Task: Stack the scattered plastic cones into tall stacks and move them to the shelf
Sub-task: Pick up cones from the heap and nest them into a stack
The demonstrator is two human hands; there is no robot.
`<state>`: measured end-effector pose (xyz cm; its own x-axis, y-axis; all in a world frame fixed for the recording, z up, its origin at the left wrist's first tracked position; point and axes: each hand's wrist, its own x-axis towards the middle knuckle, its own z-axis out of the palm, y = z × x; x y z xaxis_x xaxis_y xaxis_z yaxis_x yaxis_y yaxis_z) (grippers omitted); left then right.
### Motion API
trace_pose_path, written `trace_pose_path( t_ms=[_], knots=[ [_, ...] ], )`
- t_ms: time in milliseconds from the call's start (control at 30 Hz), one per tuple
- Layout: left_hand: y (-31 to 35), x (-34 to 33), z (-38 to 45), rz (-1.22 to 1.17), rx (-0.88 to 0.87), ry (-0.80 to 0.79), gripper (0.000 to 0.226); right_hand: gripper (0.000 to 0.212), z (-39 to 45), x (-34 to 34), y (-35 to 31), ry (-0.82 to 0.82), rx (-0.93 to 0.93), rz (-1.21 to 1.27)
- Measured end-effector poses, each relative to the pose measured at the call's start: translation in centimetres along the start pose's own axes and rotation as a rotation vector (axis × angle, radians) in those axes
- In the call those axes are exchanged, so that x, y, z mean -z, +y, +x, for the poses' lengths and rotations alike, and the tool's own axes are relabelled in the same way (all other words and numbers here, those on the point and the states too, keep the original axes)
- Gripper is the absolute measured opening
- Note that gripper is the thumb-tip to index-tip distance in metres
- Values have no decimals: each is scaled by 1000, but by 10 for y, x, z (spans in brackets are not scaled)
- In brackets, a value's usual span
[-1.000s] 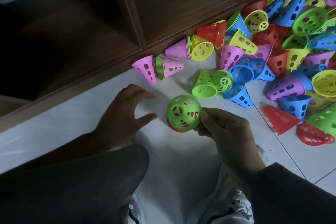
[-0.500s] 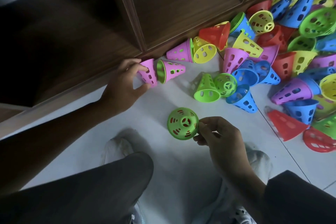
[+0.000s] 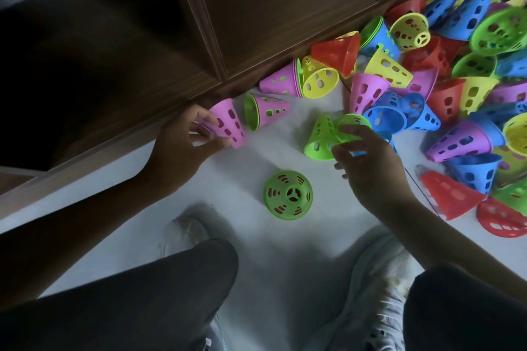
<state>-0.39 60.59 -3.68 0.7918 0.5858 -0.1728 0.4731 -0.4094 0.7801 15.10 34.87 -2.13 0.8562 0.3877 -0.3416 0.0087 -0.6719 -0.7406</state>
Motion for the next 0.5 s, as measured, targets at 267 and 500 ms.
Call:
trace_pose_path(
  t_ms=[267,500],
  knots=[
    [25,-4,-23,-114,23,55,64,43,7,-7,4,-136,-102,103],
    [65,-5,-41,-286,17,-55,69,32,0,-8,4,-89,-197,316]
  ],
)
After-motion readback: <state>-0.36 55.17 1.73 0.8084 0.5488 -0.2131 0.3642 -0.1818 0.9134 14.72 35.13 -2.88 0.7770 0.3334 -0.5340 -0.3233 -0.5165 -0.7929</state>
